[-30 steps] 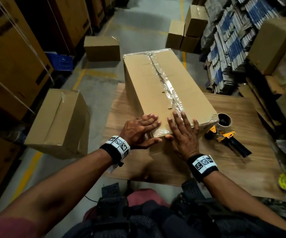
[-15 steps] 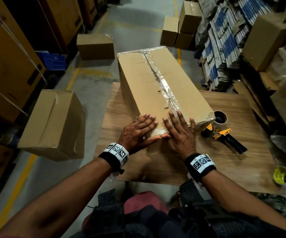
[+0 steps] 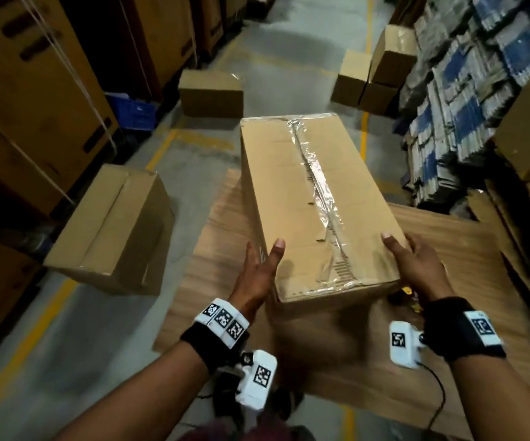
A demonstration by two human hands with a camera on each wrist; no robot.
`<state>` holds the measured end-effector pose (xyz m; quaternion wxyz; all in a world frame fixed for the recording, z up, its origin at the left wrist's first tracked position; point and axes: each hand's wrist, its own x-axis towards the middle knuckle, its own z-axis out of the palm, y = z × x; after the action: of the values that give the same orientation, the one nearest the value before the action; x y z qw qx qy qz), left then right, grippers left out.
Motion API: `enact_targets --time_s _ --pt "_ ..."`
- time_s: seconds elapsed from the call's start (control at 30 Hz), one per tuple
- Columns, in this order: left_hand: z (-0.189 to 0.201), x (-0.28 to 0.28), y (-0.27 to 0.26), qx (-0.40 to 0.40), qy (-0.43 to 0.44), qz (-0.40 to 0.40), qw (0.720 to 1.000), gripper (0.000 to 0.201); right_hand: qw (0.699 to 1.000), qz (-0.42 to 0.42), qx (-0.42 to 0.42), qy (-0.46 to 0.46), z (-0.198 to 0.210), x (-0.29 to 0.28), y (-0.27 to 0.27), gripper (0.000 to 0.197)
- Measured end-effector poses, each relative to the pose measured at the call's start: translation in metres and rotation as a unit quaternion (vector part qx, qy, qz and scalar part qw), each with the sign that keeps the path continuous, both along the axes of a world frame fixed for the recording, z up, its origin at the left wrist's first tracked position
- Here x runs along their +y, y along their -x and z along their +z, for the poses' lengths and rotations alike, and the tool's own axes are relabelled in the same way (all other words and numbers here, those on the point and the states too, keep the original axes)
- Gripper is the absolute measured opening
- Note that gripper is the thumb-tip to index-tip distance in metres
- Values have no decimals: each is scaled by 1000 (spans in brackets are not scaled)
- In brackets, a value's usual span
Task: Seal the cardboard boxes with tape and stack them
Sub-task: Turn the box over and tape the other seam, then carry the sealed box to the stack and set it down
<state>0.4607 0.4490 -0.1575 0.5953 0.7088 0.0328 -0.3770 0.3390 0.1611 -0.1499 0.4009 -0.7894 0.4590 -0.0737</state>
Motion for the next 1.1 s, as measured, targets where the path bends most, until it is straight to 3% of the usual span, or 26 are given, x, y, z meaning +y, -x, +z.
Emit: enact_targets --time_s 0.07,0.2,0.43,0.53,0.67,0.77,0.93,1.03,1.1 --pt "-2 -8 4 9 29 -19 999 111 999 24 31 -33 -3 -13 -9 75" --pt "-4 -5 -2 -96 14 -90 991 93 991 26 25 -128 6 -15 -22 39" --pt "12 66 -53 -125 30 -30 991 81 989 74 -44 -118 26 51 -84 34" --pt "21 120 -103 -131 30 26 991 68 979 119 -83 -142 33 96 -134 30" --pt "31 207 -191 -161 15 68 984 66 963 175 -141 -152 32 176 -226 51" --pt "25 273 -268 -183 -15 99 978 63 959 179 -160 -152 20 246 -309 54" --pt "-13 393 -391 -213 -61 128 967 73 950 155 -166 -213 -24 372 -425 48" --pt "-49 451 -438 -231 -83 102 964 84 943 142 -143 -264 -59 428 -460 34" --pt "-73 478 -460 -226 -99 80 966 81 940 142 -104 -291 -76 452 -475 31"
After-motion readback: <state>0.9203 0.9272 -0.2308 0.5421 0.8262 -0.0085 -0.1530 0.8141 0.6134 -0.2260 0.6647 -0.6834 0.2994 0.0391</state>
